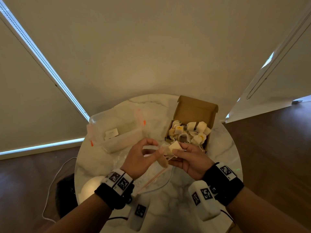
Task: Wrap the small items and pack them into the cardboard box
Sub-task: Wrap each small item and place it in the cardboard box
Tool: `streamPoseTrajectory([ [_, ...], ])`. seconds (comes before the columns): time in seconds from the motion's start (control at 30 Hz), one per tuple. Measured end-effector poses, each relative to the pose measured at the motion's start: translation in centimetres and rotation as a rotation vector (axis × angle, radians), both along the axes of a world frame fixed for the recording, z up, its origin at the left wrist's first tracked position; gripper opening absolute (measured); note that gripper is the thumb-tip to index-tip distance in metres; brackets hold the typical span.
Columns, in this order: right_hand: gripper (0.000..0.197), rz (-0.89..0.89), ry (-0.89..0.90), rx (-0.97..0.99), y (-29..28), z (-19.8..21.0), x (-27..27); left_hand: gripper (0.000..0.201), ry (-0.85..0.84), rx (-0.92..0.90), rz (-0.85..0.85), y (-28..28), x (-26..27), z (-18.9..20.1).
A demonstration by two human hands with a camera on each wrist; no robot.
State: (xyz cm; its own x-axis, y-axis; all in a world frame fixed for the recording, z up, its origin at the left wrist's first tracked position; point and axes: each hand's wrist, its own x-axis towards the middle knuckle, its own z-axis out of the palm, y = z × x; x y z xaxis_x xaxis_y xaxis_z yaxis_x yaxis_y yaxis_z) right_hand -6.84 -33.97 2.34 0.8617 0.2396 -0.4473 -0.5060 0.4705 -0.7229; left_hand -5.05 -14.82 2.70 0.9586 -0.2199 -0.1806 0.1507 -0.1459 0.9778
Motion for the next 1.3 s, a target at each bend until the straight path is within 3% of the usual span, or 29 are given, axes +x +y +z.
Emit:
streamPoseTrajectory([
  [0.1, 0.027, -0.069, 0.013, 0.040, 0.4, 0.0, 0.4, 0.044, -0.227, 0.155, -0.089, 0.1, -0.9, 0.2],
  [0.17, 0.027, -0.083, 0.011, 0.057, 0.7, 0.1, 0.6, 0.048, -0.343, 0.237, -0.131, 0.0, -0.9, 0.0],
  [0.43, 0.026, -0.065, 0.016, 0.081, 1.0, 1.0, 0.7, 0.014, -0.480, 0.221, -0.069, 0.1, -0.3, 0.2],
  [0.6, 0.027, -0.057, 0.054, 0.105, 0.9, 1.3, 0.7, 0.016, -0.383, 0.237, -0.021, 0.1, 0.7, 0.0],
  [0.83, 0.030, -0.119, 0.101, 0.132, 0.3, 1.3, 0.8, 0.013, 0.200, -0.089, 0.133, 0.4, 1.7, 0.5],
  [0.9, 0.032, -0.141, 0.113, 0.136, 0.2, 1.3, 0.9, 0.012, 0.290, -0.150, 0.158, 0.4, 2.0, 1.0],
  [1.03, 0.036, -0.185, 0.136, 0.085, 0.1, 1.6, 1.1, 0.011, 0.308, -0.153, 0.168, 0.6, 2.6, 1.6],
  [1.23, 0.013, -0.227, 0.162, -0.101, -0.1, 1.1, 1.9, 0.013, 0.294, -0.062, 0.086, 0.1, 3.3, 2.2],
  [1.3, 0.020, -0.195, 0.107, -0.232, -0.3, 1.0, 2.0, 0.013, 0.286, -0.059, 0.052, -0.1, 3.5, 2.7],
])
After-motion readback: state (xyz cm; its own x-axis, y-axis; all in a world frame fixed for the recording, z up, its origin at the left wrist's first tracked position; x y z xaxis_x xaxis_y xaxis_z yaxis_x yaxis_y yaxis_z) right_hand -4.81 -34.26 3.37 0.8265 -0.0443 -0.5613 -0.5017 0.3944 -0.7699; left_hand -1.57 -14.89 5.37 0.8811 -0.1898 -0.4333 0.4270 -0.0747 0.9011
